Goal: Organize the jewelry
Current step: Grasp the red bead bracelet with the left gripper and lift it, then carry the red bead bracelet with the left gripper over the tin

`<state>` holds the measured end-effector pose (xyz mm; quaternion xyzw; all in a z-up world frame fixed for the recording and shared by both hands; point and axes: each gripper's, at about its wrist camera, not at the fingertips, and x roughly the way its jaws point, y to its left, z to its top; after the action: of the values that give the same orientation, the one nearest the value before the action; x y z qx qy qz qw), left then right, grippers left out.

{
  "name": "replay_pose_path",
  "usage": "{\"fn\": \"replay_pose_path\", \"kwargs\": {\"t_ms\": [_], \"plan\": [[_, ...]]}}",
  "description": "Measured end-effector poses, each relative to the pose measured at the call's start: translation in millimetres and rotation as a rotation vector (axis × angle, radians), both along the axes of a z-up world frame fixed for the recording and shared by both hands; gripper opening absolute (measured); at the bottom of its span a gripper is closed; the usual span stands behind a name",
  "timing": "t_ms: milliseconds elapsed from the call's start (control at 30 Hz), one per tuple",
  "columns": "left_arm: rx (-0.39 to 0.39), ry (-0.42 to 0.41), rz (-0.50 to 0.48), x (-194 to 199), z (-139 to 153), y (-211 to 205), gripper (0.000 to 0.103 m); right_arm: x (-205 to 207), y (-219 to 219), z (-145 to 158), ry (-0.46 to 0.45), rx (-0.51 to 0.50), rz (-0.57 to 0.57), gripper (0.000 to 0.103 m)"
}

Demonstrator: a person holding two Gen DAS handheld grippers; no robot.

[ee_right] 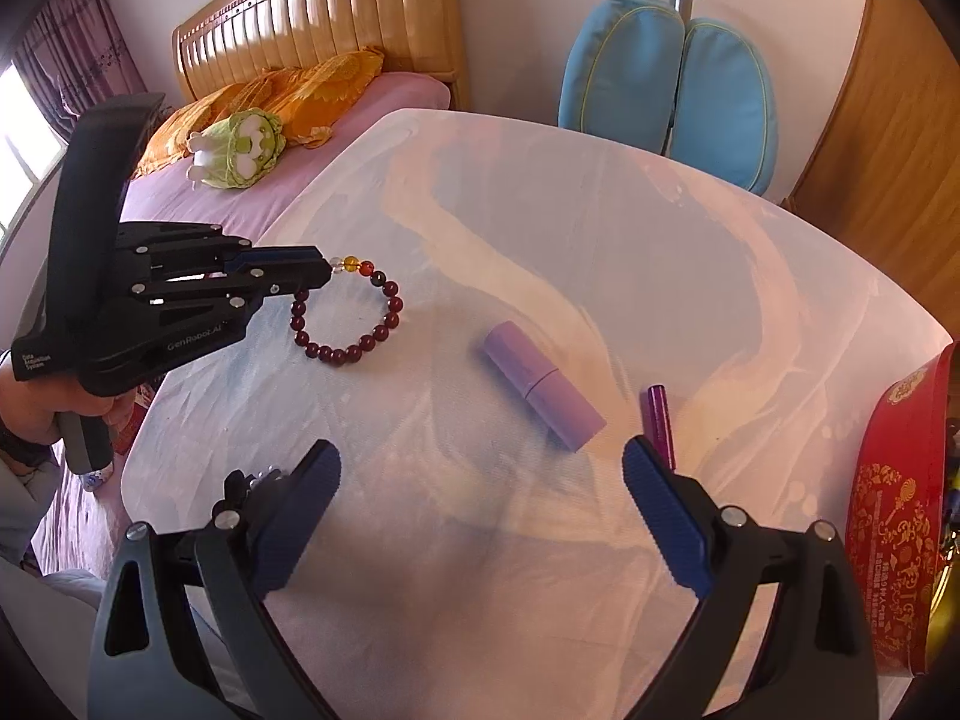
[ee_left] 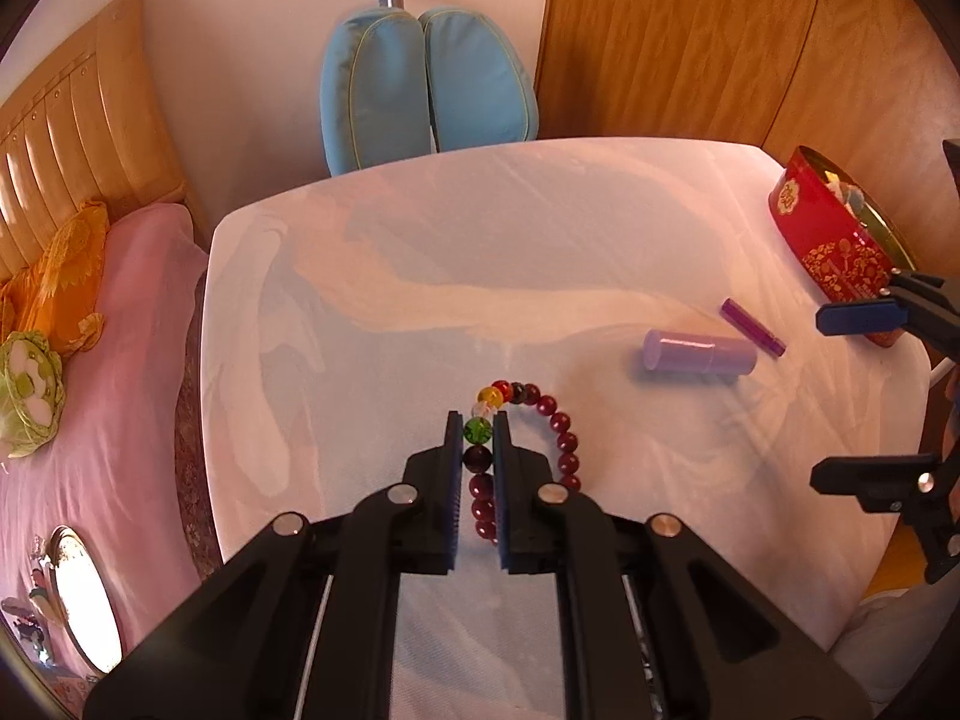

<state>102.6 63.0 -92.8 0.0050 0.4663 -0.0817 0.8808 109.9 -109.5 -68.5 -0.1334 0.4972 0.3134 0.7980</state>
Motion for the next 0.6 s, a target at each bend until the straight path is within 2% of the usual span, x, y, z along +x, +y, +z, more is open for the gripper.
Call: {"fn": "replay_pose_path", "kwargs": {"t_ms": [300,600], "plan": [[0.021,-0.072,-0.096,4.0,42.5,-58.3,0.01,-7.5,-50.3,28.3,-0.079,0.038,-0.088,0.096],[0.032,-0.12,-0.212,19.1,76.1,-133.2,0.01,-6.9,-132.1,54.2,-0.151,0.094,-0.241,0.096]]}}
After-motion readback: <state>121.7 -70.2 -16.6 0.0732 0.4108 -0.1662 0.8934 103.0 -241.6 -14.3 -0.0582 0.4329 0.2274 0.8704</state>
